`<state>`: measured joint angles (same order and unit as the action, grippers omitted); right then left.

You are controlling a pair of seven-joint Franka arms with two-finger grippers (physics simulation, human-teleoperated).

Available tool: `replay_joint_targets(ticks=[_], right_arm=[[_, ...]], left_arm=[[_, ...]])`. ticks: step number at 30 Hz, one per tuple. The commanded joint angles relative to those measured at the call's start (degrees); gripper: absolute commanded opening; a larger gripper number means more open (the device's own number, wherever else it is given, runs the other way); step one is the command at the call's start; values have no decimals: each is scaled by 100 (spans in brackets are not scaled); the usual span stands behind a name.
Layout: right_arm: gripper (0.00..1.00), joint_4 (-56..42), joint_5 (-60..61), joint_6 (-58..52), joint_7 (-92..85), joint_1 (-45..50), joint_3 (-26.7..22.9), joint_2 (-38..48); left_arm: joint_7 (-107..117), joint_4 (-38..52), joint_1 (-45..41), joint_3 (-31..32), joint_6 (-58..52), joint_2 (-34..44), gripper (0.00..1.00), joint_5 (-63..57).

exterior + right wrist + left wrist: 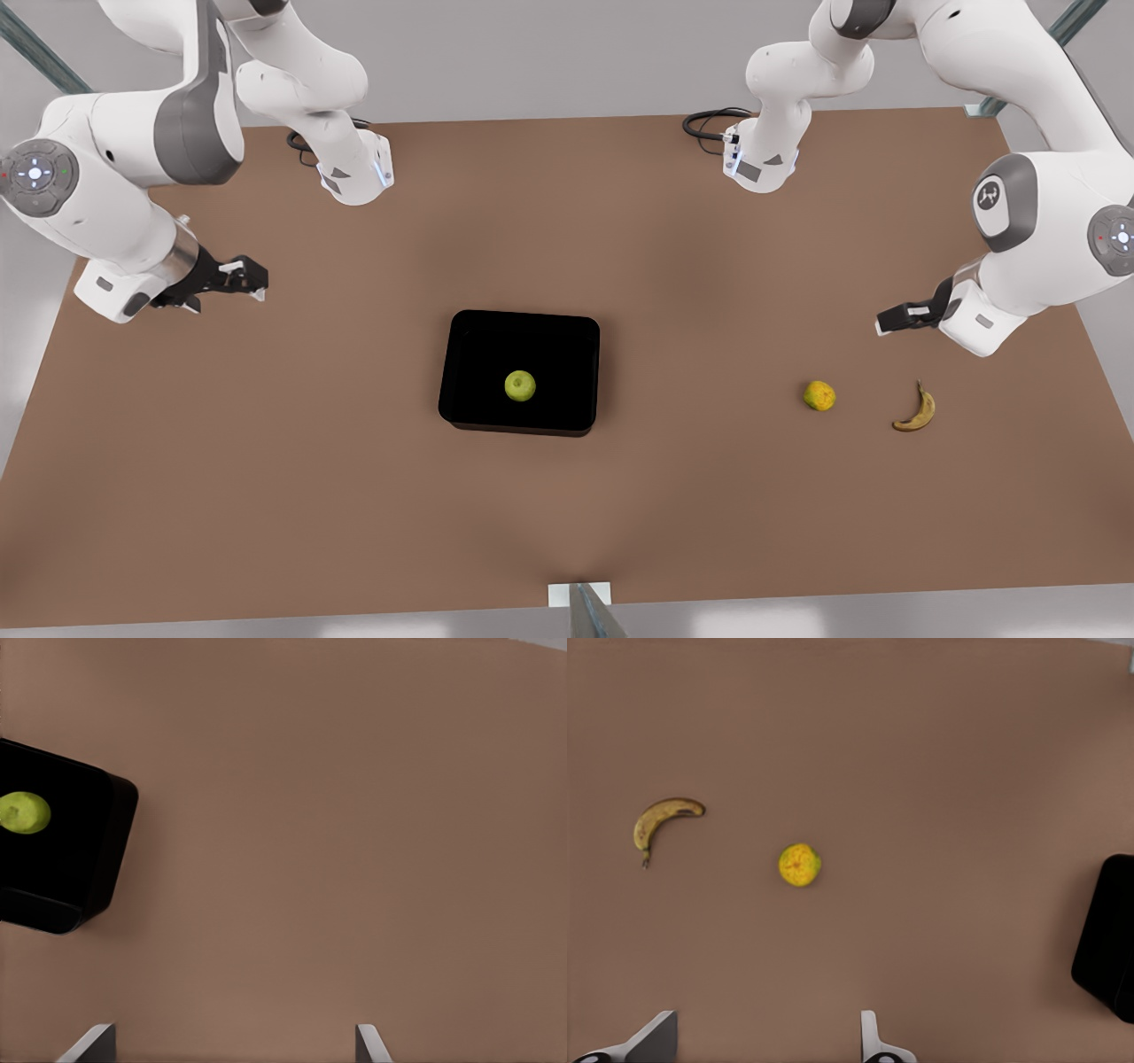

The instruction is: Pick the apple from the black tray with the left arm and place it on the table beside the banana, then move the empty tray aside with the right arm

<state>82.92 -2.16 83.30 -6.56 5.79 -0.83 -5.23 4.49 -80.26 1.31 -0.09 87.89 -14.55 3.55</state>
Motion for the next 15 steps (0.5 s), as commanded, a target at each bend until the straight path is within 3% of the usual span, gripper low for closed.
replay_joint_targets(ticks=[1,4,8,9,11,13,15], right_arm=[[100,-4,-39,54,-65,-201,-4,5],[100,-4,-48,37,-65,-166,40,14],[100,-13,155,37,-21,730,672,-22],[100,-4,172,37,32,1152,707,-30],[100,-4,190,37,216,1890,707,-136],[100,-13,312,46,884,2506,707,-294],[100,-13,497,37,753,2541,707,-294]], left_arm=[[-27,-25,-16,9,35,5,100,-56],[404,221,-131,9,35,-153,100,58],[544,248,-1211,510,-79,-127,100,-65],[1184,344,-2221,598,-9,-390,100,-363],[2758,2127,-3584,589,272,-1980,100,-996],[3778,2401,-3813,633,1037,-2324,100,-970],[4885,2427,-3831,861,1423,-2333,100,-838]])
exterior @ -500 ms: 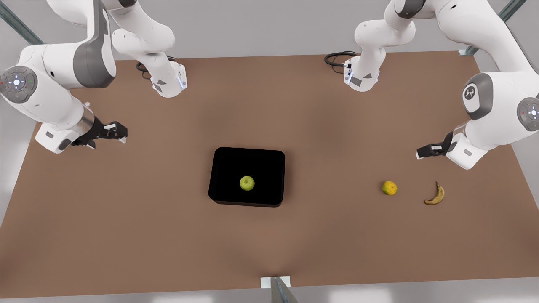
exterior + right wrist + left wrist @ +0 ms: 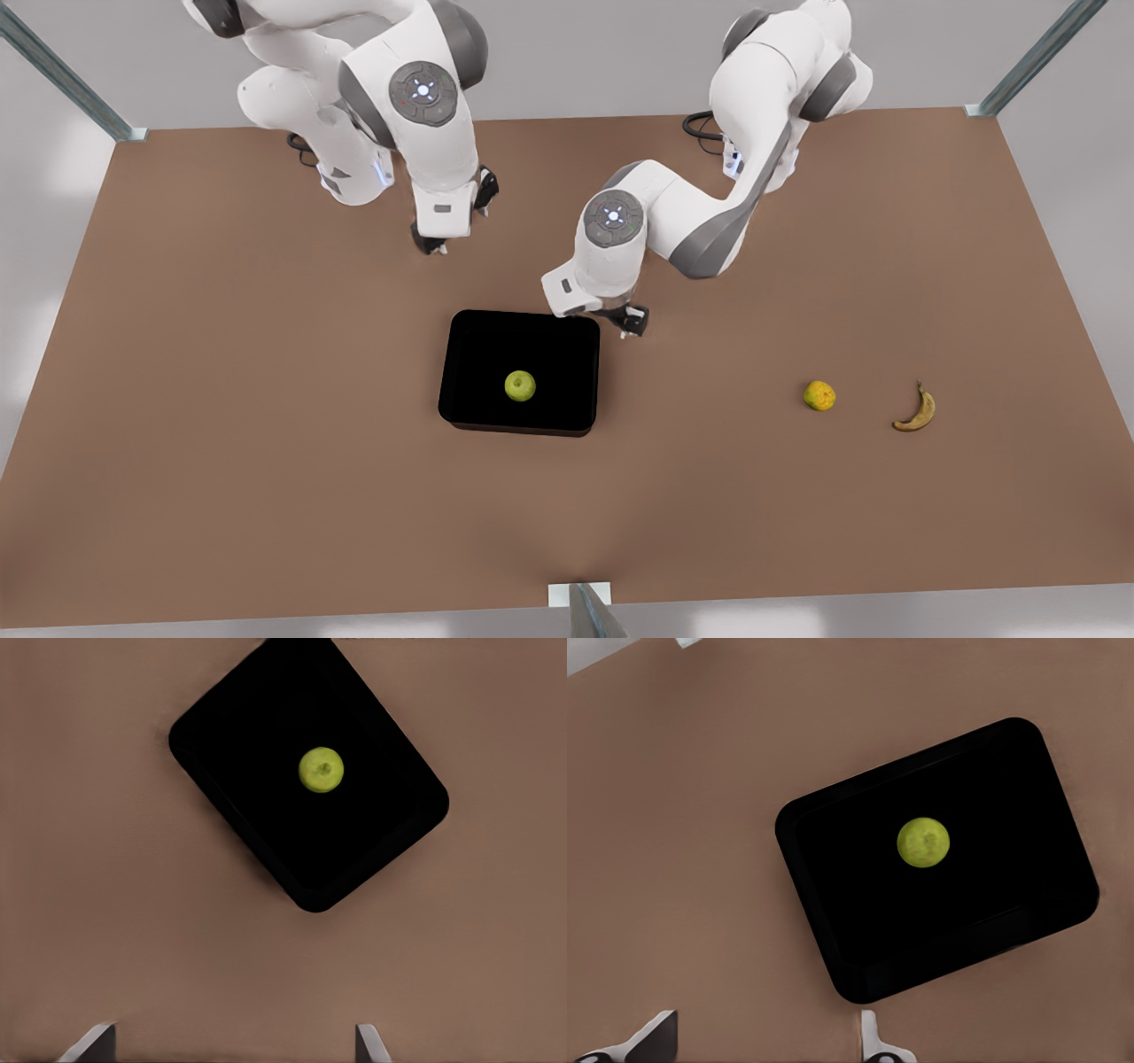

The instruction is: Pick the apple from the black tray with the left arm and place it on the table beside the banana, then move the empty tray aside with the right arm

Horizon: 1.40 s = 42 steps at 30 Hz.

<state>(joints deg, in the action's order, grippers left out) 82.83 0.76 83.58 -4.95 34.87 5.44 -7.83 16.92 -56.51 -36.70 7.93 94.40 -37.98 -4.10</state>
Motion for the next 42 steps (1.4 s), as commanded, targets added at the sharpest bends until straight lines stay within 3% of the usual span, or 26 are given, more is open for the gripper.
replay_joint_targets(ticks=[1,2,3,8,14,26,32,39,42], right_arm=[[100,-4,-400,-210,-267,-770,-297,97],[100,-196,-683,-342,-1430,-1394,-772,168],[100,-435,-718,-342,-1527,-1974,-1010,142],[100,-435,-850,-281,-1984,-2933,-1080,-96],[100,-435,-191,-263,-1579,-2977,-1098,-456],[100,-452,-199,-254,-1597,-2977,-1071,-483],[100,-443,-226,-254,-1588,-2977,-1071,-491],[100,-452,-226,-254,-1588,-2968,-1063,-491],[100,-452,-226,-254,-1588,-2959,-1063,-491]], left_arm=[[3792,61,-135,130,931,-210,100,-126],[3555,61,-197,130,931,-245,100,-179],[2975,61,-197,77,519,-237,100,-223],[4670,905,-390,121,1256,-1273,100,-557],[4680,905,-531,86,1740,-1801,100,-627],[4091,905,-645,376,2425,-2363,100,-830],[3643,905,-610,183,2460,-2680,100,-873],[3801,922,-637,7,3401,-2891,100,-874],[4003,1309,-645,42,3401,-2864,100,-838]])
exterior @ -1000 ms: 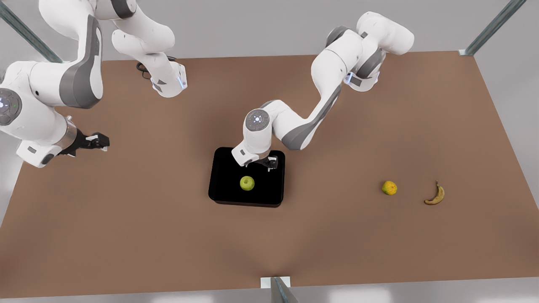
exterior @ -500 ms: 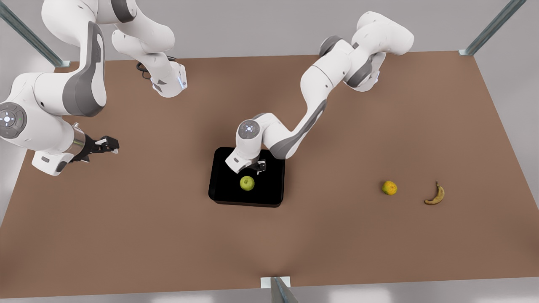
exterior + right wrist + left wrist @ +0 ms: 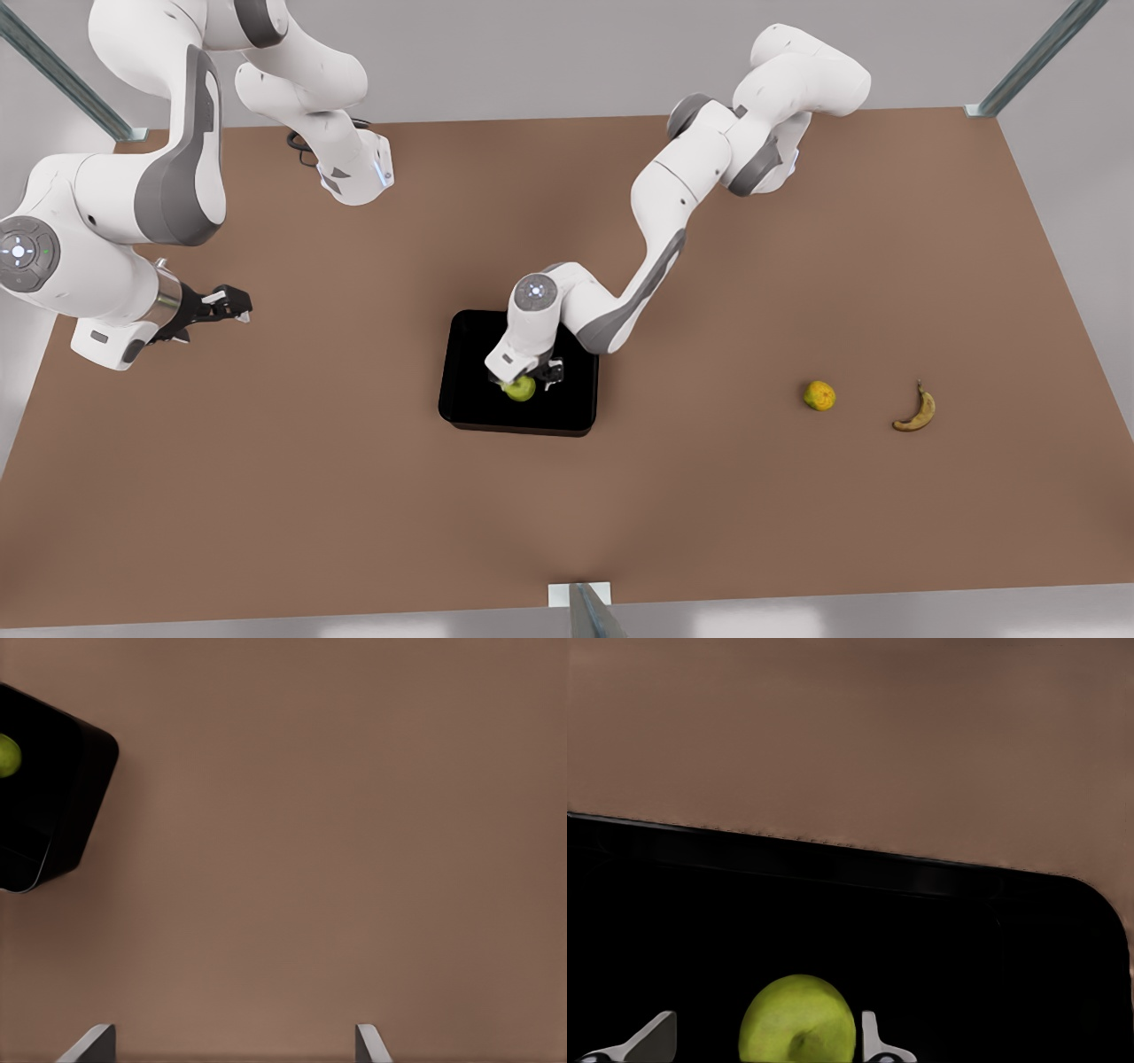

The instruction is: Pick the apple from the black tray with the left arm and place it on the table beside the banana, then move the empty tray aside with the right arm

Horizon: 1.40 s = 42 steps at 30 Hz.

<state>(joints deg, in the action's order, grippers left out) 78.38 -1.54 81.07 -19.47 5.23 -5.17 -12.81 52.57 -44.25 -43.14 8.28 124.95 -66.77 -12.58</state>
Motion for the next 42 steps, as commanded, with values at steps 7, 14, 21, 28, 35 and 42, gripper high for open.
replay_joint_targets(ticks=[7,14,21,28,35,42], right_arm=[[100,-7,-4,-4,-136,4,-2,7],[100,1,-4,-4,-127,4,-2,7],[100,1,-4,-4,-136,4,-2,7],[100,1,5,-4,-127,13,-2,7],[100,1,-4,-4,-119,13,16,7],[100,1,-4,-4,-119,13,16,7]], left_arm=[[394,180,-159,-10,460,-108,100,-25],[-71,189,-230,-160,-111,-143,100,-34],[-19,162,-441,-274,-181,-231,100,-34],[-54,162,-441,-371,-155,-389,100,-34],[-80,162,-441,-459,-76,-530,100,-42],[-80,162,-441,-476,12,-574,67,-34]])
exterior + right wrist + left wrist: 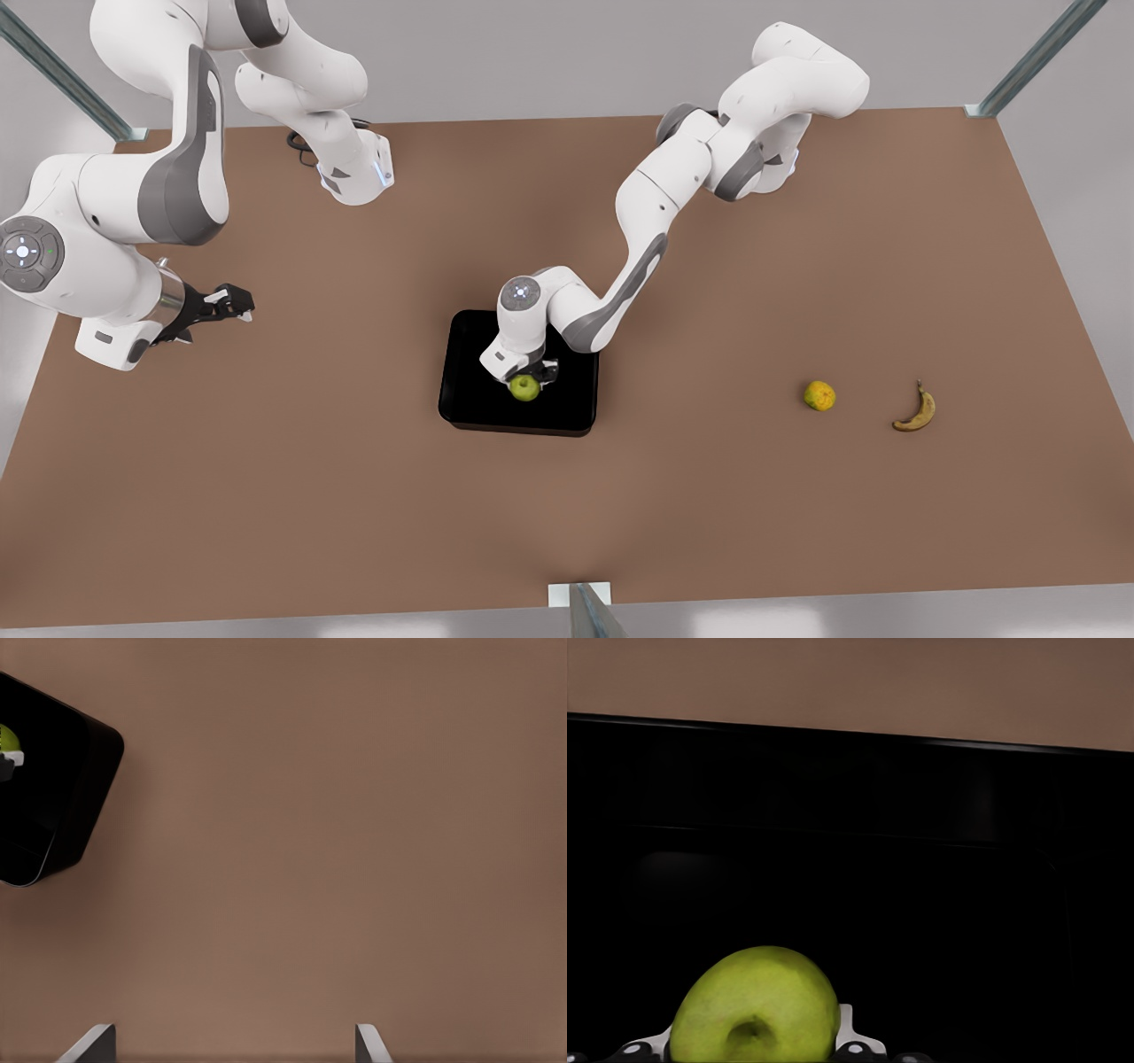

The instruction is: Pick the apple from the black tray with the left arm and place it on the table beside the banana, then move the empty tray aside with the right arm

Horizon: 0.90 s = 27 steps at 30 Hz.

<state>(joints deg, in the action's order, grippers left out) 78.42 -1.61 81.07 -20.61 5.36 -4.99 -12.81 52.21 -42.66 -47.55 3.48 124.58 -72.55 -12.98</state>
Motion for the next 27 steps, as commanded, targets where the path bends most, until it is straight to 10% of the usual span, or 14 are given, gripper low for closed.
replay_joint_targets(ticks=[1,13,16,24,27], right_arm=[[100,-3,3,-4,-5,0,-2,7],[100,-99,-32,-92,4,44,288,112],[100,-337,-15,-329,2718,114,2388,165],[100,-618,662,-443,4794,167,2846,235],[100,-600,-23,-242,5611,167,2828,-353]], left_arm=[[-44,3,0,12,49,4,56,6],[369,-23,158,39,-2562,1982,57,67],[519,-295,746,56,-2869,2552,56,217],[-1888,-6588,3638,39,321,6218,57,893],[-3998,-6782,4798,39,786,5841,57,1140]])
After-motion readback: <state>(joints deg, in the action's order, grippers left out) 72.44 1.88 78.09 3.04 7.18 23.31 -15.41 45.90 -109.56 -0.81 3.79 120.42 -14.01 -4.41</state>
